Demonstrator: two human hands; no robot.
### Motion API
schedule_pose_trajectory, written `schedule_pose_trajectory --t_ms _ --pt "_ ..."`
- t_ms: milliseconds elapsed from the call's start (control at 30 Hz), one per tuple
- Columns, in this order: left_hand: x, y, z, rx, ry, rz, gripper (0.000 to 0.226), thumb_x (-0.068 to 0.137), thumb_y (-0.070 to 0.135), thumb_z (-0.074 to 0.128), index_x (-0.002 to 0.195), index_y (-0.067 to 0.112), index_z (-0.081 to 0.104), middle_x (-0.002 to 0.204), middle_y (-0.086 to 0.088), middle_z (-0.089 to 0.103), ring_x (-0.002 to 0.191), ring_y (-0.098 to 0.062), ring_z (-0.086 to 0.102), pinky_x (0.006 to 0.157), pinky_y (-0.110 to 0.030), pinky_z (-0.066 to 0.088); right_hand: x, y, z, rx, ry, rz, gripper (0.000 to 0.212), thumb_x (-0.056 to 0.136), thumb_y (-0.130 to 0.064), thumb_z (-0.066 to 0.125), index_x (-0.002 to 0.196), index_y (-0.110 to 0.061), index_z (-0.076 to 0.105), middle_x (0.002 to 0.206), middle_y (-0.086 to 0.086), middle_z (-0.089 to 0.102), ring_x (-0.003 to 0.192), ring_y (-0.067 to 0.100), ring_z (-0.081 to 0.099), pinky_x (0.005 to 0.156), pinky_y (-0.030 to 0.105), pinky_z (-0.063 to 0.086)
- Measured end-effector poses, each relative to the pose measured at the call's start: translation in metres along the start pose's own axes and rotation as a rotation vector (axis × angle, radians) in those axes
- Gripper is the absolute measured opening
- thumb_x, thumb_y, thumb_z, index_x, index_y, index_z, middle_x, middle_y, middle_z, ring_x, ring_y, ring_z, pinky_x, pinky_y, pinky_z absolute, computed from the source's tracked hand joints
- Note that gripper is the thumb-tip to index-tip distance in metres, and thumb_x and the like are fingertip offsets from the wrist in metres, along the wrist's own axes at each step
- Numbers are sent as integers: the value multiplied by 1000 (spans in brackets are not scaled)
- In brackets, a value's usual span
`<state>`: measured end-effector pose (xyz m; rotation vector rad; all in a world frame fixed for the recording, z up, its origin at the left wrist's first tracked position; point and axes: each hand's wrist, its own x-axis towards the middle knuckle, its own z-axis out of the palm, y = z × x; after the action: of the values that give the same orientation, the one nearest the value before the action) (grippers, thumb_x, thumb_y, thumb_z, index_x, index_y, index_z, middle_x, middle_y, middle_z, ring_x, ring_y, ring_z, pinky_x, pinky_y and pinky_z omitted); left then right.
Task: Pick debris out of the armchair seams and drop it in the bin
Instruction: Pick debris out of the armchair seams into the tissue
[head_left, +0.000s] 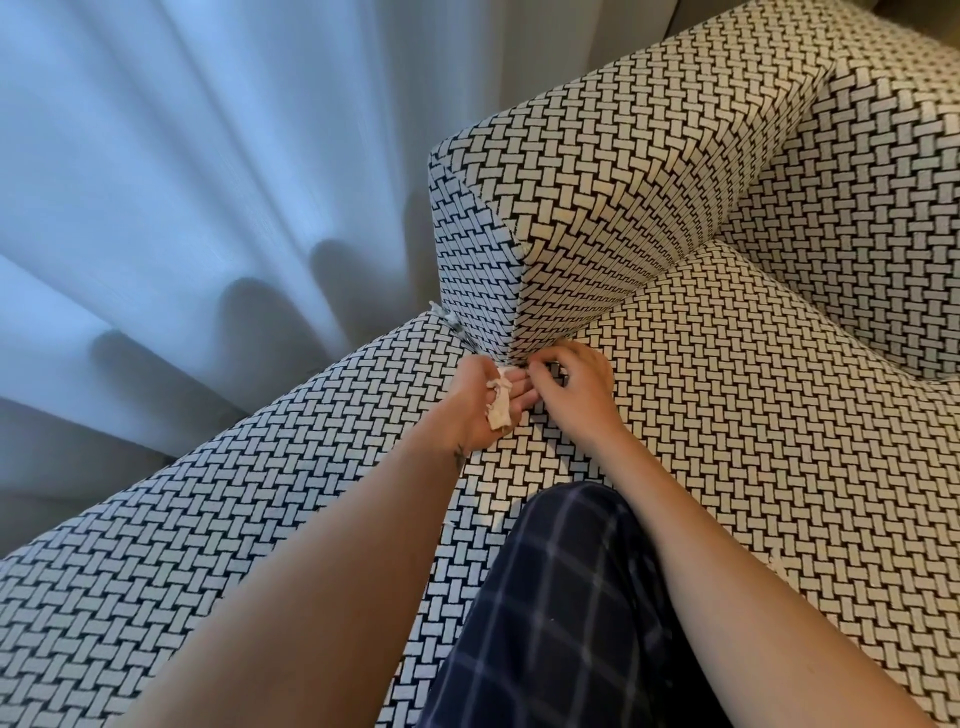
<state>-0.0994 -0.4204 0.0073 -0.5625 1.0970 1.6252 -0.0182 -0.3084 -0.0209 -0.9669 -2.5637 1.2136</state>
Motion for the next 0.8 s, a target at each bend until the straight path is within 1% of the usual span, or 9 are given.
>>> schedule_pose_trajectory --t_ms 33,100,200,300,433,600,667,733,800 --pt "-1 0 0 -30 7 4 35 97 14 31 88 -1 62 65 -11 69 43 -18 63 33 -19 44 2 1 2 -33 12 -12 20 98 -38 57 111 -30 69 141 -2 49 140 22 29 110 30 14" --pt "-1 -2 -2 -46 39 10 35 98 15 31 89 -2 61 69 -14 69 43 -20 63 33 -19 44 5 5 6 -129 3 -34 23 98 -39 56 113 -31 70 141 -1 48 139 23 29 114 35 14" --pt "-1 -1 -10 26 93 3 33 97 17 32 80 2 56 70 -15 67 42 -20 59 31 -19 41 8 8 9 -199 -22 -40 26 97 -43 54 116 -33 70 143 0 45 140 24 26 119 44 14" --pt "2 -2 -9 47 116 1 36 95 18 32 74 3 55 62 -13 65 40 -20 58 29 -18 38 8 8 9 -268 -11 -71 30 99 -42 50 120 -32 68 145 1 44 141 23 24 118 43 12" --pt "7 -3 -2 72 151 36 39 96 23 31 91 1 62 63 -9 62 45 -18 56 31 -18 40 10 8 10 -485 -90 -101 42 100 -45 39 132 -31 62 153 6 33 145 24 16 119 46 7" --pt "11 -2 -1 82 151 68 46 96 24 27 108 0 65 58 -8 66 41 -15 53 27 -16 33 27 1 9 -560 -186 -33 43 95 -49 40 125 -30 65 145 9 33 141 27 16 118 51 9" --pt "11 -1 -1 51 131 81 48 96 24 25 107 -1 65 61 -9 66 42 -16 52 27 -16 32 33 1 7 -559 -226 -15 46 96 -53 39 125 -31 65 146 10 33 144 27 12 121 52 1" --pt "10 -1 -2 0 106 78 48 99 25 24 97 -2 63 60 -10 64 44 -17 52 27 -17 35 37 -2 5 -546 -292 14 50 97 -56 36 129 -30 65 154 16 25 150 28 -2 120 51 -18" --pt "7 0 -3 -29 93 58 50 100 28 26 92 -4 64 62 -12 65 47 -19 55 29 -18 39 40 -6 5 -544 -341 40 54 96 -60 34 131 -32 64 158 17 18 152 28 -11 118 52 -25"
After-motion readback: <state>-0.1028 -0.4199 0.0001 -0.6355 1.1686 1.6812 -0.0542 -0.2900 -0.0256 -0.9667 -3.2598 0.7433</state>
